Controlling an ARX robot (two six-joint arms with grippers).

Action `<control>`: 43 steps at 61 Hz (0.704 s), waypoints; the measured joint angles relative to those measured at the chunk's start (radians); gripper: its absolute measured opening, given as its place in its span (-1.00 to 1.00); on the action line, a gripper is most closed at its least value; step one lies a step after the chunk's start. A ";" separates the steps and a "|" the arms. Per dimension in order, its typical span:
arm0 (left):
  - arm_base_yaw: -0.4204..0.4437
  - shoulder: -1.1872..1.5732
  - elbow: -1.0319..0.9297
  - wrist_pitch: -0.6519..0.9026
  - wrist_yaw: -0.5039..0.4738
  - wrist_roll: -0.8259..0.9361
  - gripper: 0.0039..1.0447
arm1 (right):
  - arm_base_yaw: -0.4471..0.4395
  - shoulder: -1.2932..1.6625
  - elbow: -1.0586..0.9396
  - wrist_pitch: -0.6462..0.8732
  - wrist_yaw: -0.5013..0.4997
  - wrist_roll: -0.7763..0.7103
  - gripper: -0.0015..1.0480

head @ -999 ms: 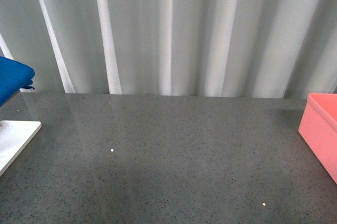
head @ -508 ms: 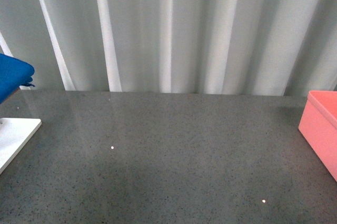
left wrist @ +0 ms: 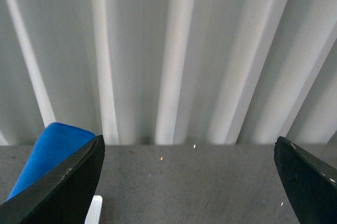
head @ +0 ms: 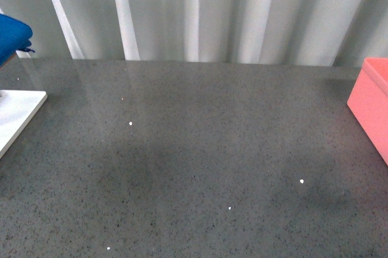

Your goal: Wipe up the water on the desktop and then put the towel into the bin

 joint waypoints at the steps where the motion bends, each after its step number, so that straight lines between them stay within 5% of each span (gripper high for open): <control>1: 0.003 0.042 0.038 -0.038 0.002 0.022 0.87 | 0.000 0.000 0.000 0.000 0.000 0.000 0.86; 20: 0.082 0.610 0.618 -0.475 -0.128 0.222 0.87 | 0.000 0.000 0.000 0.000 0.000 0.000 0.86; 43: 0.147 0.712 0.744 -0.509 -0.269 0.310 0.87 | 0.000 0.000 0.000 0.000 0.000 0.000 0.86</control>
